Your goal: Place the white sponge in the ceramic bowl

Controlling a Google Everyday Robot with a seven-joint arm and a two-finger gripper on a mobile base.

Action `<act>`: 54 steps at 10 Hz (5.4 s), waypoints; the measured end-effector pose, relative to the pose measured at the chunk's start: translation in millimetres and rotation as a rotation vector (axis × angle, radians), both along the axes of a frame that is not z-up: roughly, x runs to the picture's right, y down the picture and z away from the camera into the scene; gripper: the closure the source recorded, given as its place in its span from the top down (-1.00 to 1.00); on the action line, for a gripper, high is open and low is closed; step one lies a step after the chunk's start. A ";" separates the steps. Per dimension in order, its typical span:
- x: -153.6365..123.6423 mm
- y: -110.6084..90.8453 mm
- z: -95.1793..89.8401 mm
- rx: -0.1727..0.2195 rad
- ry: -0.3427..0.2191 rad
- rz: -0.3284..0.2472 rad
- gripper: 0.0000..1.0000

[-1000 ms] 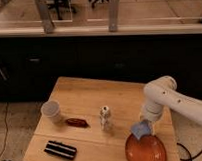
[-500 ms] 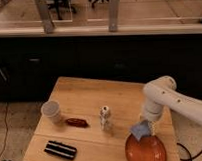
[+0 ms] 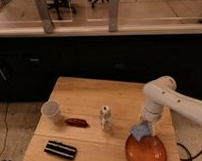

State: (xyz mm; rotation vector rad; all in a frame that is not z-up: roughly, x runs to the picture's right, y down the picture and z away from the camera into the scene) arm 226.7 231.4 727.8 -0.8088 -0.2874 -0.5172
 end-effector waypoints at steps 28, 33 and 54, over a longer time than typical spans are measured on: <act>-1.6 6.1 -8.7 -0.005 -0.006 -0.022 -0.71; -1.7 8.3 -9.0 -0.007 -0.005 -0.035 -0.53; -2.4 15.2 -7.3 -0.017 -0.009 -0.071 -0.60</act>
